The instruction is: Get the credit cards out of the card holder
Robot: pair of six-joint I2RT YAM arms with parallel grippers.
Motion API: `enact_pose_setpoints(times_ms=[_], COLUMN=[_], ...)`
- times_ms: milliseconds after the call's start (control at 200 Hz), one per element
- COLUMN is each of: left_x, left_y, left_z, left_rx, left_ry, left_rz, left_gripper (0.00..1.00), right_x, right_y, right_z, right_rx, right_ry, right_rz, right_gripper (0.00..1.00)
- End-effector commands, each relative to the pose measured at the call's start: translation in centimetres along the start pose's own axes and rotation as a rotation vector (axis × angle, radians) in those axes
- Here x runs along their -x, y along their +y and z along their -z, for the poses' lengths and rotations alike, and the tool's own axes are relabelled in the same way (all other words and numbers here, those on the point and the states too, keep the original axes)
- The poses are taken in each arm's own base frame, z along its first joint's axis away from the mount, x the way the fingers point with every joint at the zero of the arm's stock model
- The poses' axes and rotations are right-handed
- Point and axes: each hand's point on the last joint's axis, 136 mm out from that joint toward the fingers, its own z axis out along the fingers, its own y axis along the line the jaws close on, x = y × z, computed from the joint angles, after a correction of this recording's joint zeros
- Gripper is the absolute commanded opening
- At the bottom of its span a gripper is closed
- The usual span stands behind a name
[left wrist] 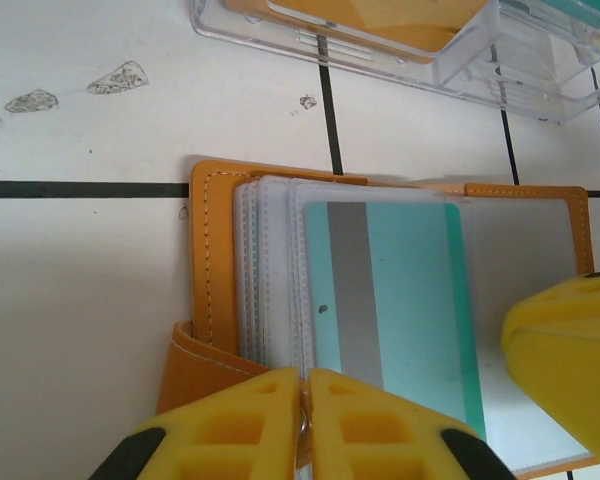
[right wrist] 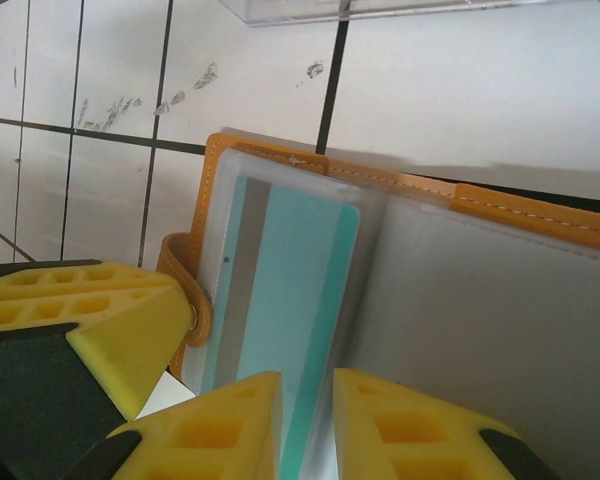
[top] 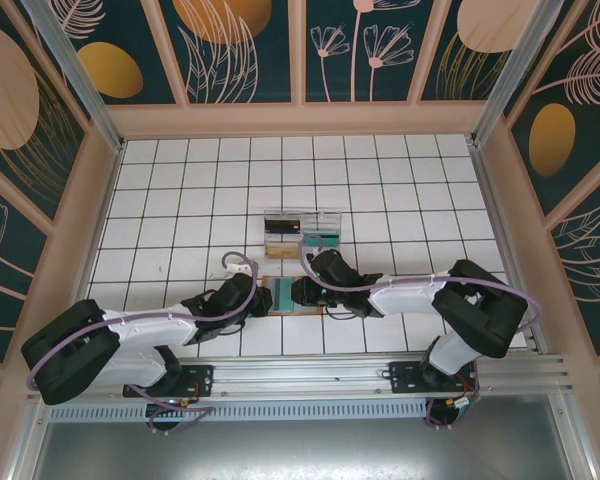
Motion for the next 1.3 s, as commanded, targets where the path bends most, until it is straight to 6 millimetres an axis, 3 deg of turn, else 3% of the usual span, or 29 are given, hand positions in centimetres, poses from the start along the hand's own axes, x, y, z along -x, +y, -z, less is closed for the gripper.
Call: enact_pose_setpoints(times_ms=[0,255,706,886,991,1296], left_x=[-0.5,-0.6,-0.8,-0.9,-0.8,-1.1], left_y=[0.7,0.9,0.8,1.4,2.7,4.0], left_z=[-0.2,-0.1,-0.3,-0.3,-0.2,0.0], left_rx=[0.018,0.023,0.014,0.036,0.107,0.153], left_ry=[0.012,0.01,0.021,0.017,0.009,0.001], left_rz=[0.005,0.013,0.02,0.032,0.045,0.069], left_gripper=[0.1,0.09,0.04,0.0,0.0,0.0], right_x=[0.9,0.5,0.5,0.6,0.7,0.6], right_y=[1.0,0.1,0.4,0.1,-0.2,-1.9], right_z=[-0.3,-0.9,-1.4,-1.1,-0.8,0.3], right_rx=[0.029,0.014,0.062,0.06,0.058,0.038], right_ry=[-0.014,0.008,0.023,0.013,0.005,-0.025], right_rz=[-0.025,-0.044,-0.062,-0.077,-0.085,-0.132], right_gripper=[0.21,0.21,0.21,0.06,0.0,0.0])
